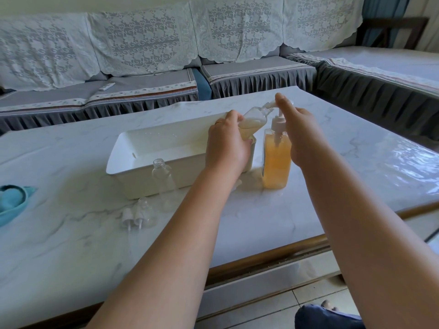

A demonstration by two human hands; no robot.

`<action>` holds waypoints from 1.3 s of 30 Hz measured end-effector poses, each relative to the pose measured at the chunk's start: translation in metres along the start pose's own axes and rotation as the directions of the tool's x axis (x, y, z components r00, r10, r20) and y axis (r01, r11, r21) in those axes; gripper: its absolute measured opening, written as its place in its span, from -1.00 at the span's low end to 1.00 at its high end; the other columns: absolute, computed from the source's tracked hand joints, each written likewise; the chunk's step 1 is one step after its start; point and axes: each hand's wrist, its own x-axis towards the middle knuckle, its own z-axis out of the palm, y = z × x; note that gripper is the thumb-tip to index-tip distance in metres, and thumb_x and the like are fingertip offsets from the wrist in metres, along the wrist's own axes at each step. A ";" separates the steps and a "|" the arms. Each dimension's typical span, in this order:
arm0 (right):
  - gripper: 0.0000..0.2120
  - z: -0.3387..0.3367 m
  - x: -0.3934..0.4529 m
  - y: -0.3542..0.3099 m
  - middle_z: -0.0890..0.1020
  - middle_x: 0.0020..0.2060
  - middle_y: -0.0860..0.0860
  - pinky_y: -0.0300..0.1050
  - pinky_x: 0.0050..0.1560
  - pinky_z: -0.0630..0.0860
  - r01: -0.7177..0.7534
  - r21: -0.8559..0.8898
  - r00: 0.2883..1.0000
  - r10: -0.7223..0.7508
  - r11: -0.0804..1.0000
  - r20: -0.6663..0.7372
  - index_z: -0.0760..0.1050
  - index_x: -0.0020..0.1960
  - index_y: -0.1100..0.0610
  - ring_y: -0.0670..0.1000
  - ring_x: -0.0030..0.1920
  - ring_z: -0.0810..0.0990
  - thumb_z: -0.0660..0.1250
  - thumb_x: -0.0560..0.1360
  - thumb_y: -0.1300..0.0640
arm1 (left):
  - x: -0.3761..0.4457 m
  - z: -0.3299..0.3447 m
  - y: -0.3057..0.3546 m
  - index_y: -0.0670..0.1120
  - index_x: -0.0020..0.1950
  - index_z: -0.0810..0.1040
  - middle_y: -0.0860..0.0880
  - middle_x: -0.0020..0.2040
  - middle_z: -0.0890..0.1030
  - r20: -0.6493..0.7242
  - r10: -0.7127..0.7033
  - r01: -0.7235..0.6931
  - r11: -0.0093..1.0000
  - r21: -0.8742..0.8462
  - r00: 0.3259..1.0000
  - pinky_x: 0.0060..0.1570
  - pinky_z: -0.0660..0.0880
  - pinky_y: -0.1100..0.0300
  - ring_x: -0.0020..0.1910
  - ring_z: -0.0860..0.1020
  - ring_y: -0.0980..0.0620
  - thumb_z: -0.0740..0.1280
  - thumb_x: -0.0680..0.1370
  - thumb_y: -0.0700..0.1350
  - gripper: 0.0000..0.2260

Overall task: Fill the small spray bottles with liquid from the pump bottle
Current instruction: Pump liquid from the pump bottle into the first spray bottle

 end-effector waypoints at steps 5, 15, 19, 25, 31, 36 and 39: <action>-0.41 0.000 0.002 -0.004 0.58 0.00 0.05 -0.20 -0.23 0.45 0.023 -0.005 1.000 -0.023 1.000 -0.002 0.44 0.36 0.15 -0.05 -0.11 0.57 0.35 0.49 -0.22 | 0.001 0.000 0.000 -0.05 0.23 0.44 -0.06 0.21 0.54 -0.008 -0.007 0.007 1.000 0.008 1.000 -0.03 0.36 0.22 0.17 0.48 -0.07 0.43 0.48 -0.16 -0.65; -0.46 -0.002 0.000 -0.001 0.56 0.11 0.06 -0.15 -0.07 0.48 0.028 -0.010 1.000 -0.028 1.000 -0.010 0.38 0.38 0.13 -0.01 0.03 0.57 0.38 0.52 -0.11 | -0.004 0.004 -0.001 -0.07 0.24 0.44 -0.08 0.18 0.55 0.015 -0.015 0.014 0.999 0.041 1.000 -0.04 0.37 0.21 0.17 0.48 -0.10 0.37 0.49 -0.24 -0.66; -0.44 -0.002 -0.006 -0.003 0.57 -0.11 0.01 -0.23 -0.29 0.36 -0.007 -0.046 1.000 0.008 0.999 0.012 0.45 0.29 0.16 -0.09 -0.18 0.50 0.27 0.53 -0.26 | -0.003 0.000 0.002 -0.07 0.24 0.44 -0.08 0.21 0.54 -0.005 0.005 -0.005 1.000 0.009 1.000 0.01 0.36 0.20 0.19 0.47 -0.09 0.41 0.50 -0.15 -0.66; -0.59 -0.004 -0.009 -0.006 0.53 -0.20 -0.01 -0.23 -0.28 0.38 -0.023 -0.033 0.999 0.023 0.999 0.027 0.48 0.12 0.07 -0.08 -0.24 0.47 0.27 0.53 -0.25 | -0.002 -0.001 0.002 -0.06 0.25 0.44 -0.07 0.22 0.53 -0.004 -0.004 0.004 1.000 0.010 1.000 0.05 0.37 0.19 0.21 0.46 -0.08 0.42 0.50 -0.14 -0.65; -0.53 0.000 -0.007 -0.009 0.59 -0.06 0.04 -0.17 -0.20 0.48 -0.004 -0.008 1.000 0.004 1.000 0.005 0.49 0.29 0.13 -0.02 -0.12 0.56 0.34 0.53 -0.17 | -0.002 0.000 0.001 -0.06 0.24 0.44 -0.07 0.20 0.54 -0.010 0.002 -0.002 1.000 0.011 1.000 0.00 0.38 0.19 0.18 0.47 -0.08 0.43 0.49 -0.15 -0.65; -0.41 -0.009 -0.003 -0.005 0.55 0.14 0.06 -0.08 0.12 0.49 0.007 0.022 0.999 -0.008 1.000 0.045 0.36 0.41 0.11 0.00 0.08 0.57 0.45 0.47 -0.06 | -0.004 0.001 -0.002 -0.05 0.22 0.45 -0.07 0.16 0.55 0.014 -0.008 0.007 0.999 0.038 1.000 -0.03 0.42 0.16 0.13 0.49 -0.10 0.39 0.48 -0.24 -0.66; -0.44 -0.010 -0.003 -0.004 0.54 0.11 0.03 -0.10 0.09 0.46 0.017 0.012 0.999 -0.018 1.000 0.037 0.35 0.40 0.09 -0.04 0.05 0.56 0.44 0.49 -0.05 | -0.005 0.002 -0.002 -0.05 0.22 0.45 -0.08 0.15 0.55 0.017 -0.014 0.014 0.999 0.037 1.000 -0.01 0.45 0.14 0.13 0.49 -0.10 0.38 0.48 -0.25 -0.66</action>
